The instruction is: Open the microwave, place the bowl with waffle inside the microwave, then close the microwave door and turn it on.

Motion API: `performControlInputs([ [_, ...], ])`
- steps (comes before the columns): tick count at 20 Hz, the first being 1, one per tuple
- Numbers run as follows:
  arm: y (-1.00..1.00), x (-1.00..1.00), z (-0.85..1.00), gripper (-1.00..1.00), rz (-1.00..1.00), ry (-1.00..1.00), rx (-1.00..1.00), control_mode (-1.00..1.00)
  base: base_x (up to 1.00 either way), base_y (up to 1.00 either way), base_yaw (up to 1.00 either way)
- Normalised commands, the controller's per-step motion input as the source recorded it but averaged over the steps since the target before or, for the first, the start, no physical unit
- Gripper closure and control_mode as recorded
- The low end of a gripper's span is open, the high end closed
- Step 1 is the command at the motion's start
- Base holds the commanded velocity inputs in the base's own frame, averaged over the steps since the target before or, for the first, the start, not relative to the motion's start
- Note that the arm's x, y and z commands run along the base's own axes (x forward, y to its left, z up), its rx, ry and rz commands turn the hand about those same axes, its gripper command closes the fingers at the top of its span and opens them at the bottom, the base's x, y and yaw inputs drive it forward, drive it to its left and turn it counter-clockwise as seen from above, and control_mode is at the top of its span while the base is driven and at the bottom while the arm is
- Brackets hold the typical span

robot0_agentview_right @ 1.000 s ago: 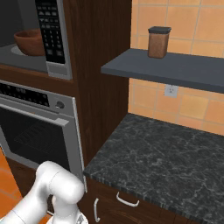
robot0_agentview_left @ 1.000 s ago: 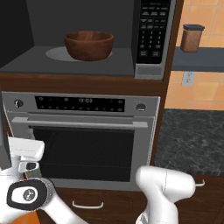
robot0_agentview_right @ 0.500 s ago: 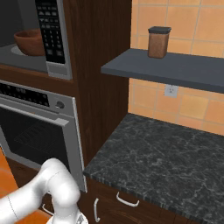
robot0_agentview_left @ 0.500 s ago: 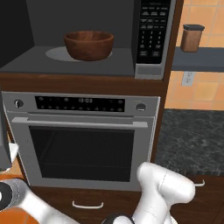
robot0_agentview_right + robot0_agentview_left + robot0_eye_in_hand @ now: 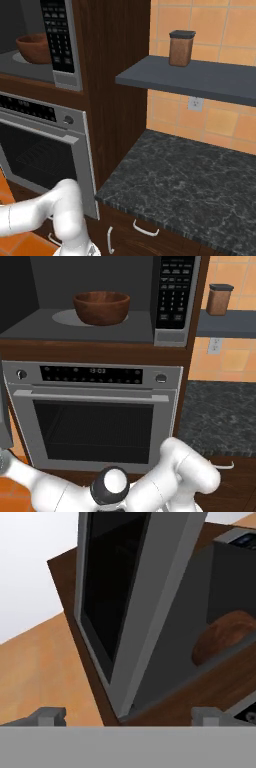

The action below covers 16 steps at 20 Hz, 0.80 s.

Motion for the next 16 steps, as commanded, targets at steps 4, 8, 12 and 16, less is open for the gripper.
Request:
performControlInputs([
  [4,0.00,0.09,0.52,-1.00,-0.12,-0.17,0.02,-1.00,0.00,0.00,0.00],
  [8,-0.14,0.00,0.44,-1.00,-0.15,-0.20,0.04,-1.00,0.00,0.00,0.00],
  [12,-0.65,-0.06,0.01,-1.00,-0.24,-0.20,0.30,-1.00,0.00,0.00,0.00],
  [16,-0.99,0.00,0.56,-1.00,-0.24,-0.01,0.68,-1.00,0.00,0.00,0.00],
])
